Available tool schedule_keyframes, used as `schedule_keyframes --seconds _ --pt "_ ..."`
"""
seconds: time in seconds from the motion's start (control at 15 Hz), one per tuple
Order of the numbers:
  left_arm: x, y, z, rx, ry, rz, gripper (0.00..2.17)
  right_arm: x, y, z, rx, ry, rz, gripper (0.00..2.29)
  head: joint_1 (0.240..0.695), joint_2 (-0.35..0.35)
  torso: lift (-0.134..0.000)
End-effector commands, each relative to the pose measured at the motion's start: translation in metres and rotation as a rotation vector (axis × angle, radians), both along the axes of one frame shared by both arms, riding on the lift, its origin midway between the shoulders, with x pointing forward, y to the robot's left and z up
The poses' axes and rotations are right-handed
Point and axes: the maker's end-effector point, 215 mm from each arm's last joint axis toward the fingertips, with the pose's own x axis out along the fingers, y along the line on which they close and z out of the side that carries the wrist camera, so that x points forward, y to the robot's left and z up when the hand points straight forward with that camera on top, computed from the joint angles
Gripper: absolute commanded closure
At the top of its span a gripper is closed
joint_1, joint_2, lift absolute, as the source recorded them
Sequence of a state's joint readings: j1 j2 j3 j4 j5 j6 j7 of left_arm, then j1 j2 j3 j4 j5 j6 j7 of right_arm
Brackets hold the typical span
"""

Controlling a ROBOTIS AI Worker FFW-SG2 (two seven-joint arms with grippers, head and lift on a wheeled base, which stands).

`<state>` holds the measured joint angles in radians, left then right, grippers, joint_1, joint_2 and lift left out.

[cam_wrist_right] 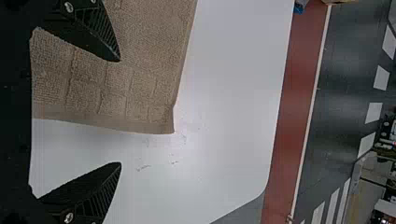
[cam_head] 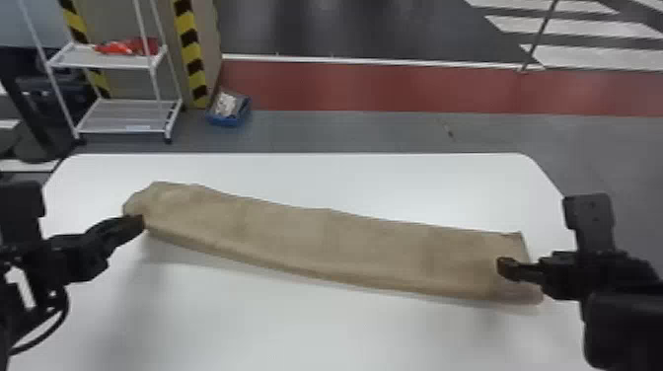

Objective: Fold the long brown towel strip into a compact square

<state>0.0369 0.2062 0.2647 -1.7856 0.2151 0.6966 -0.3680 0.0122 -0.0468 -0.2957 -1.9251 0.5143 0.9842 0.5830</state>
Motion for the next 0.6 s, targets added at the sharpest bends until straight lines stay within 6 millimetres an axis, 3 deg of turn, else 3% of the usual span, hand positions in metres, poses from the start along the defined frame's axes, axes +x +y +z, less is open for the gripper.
schedule_keyframes --seconds 0.0,0.2,0.33,0.4,0.53 --pt "-0.015 0.016 0.032 0.06 -0.098 0.014 2.15 -0.002 0.001 -0.001 0.003 0.002 0.002 0.09 0.695 -0.069 -0.128" --pt "-0.054 0.046 0.053 0.128 -0.165 0.04 2.15 0.0 0.001 0.001 0.0 -0.004 0.006 0.09 0.695 -0.051 -0.128" --pt "-0.07 0.044 0.08 0.189 -0.288 0.001 2.15 0.003 0.005 0.003 0.005 -0.008 0.012 0.09 0.695 -0.028 -0.128" --pt "-0.076 0.042 0.08 0.207 -0.301 -0.017 2.15 0.003 0.008 0.002 0.006 -0.007 0.016 0.09 0.695 -0.023 -0.128" --pt "-0.09 0.031 0.06 0.217 -0.279 -0.078 2.15 0.004 0.012 0.002 0.008 -0.009 0.022 0.09 0.695 -0.021 -0.128"
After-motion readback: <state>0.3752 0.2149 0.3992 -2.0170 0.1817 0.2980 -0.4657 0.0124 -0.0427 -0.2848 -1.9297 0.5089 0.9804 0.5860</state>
